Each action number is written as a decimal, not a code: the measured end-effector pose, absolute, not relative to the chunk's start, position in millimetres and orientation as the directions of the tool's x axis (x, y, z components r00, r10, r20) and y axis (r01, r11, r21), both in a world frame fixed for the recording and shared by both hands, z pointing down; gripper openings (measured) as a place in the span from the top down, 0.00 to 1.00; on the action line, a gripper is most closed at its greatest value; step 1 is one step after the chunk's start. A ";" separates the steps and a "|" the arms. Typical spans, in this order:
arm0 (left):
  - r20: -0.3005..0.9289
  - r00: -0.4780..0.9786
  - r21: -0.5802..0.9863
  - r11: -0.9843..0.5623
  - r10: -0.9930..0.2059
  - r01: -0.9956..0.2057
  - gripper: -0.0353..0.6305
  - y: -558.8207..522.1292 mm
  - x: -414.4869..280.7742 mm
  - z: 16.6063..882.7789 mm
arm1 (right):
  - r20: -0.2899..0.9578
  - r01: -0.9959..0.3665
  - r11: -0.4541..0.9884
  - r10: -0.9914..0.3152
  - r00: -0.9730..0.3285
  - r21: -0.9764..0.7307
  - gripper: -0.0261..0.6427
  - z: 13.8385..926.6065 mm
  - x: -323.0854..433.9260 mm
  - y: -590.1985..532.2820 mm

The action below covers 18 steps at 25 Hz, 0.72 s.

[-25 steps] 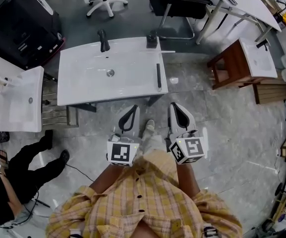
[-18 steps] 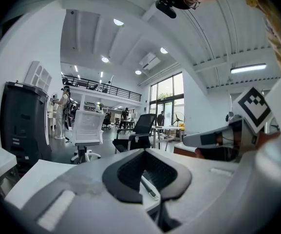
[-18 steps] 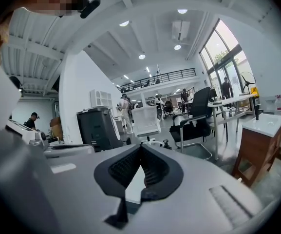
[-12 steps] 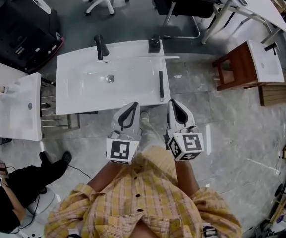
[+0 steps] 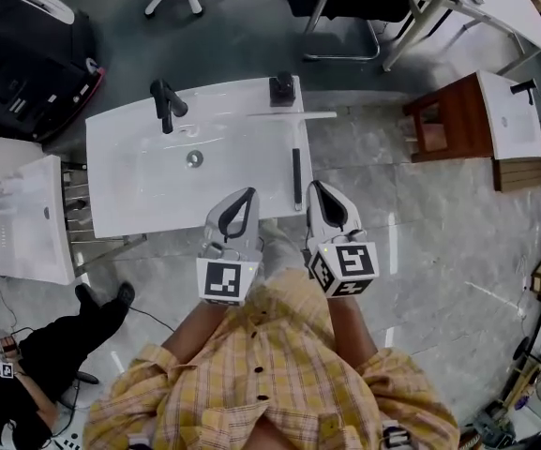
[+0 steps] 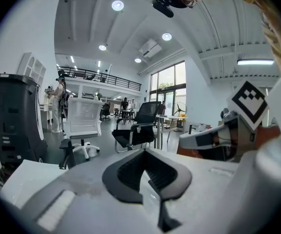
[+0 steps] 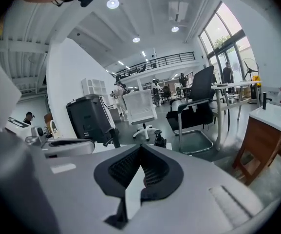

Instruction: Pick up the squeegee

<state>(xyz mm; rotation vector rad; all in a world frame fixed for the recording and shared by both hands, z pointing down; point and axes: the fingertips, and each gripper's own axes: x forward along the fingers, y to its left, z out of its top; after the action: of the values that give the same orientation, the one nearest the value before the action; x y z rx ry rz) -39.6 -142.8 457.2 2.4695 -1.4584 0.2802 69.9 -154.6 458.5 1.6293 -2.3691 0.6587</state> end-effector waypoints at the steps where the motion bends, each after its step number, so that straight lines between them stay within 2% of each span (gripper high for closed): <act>1: 0.300 0.476 0.124 -0.460 -0.827 -0.879 0.95 -148.0 -38.6 460.0 | 0.410 -0.922 0.295 -0.830 -0.378 -0.253 0.96 463.1 70.6 -160.0; 18: 0.403 0.446 0.137 -0.429 -0.799 -0.893 0.95 -200.0 -41.3 511.5 | 0.612 -0.928 0.237 -0.700 -0.368 -0.288 0.96 550.6 71.7 -218.7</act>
<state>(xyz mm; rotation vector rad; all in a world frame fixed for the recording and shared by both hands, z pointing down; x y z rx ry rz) -41.3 -200.0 511.5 2.3719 -1.4441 0.3984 71.7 -218.7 550.6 1.5018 -2.1605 0.8868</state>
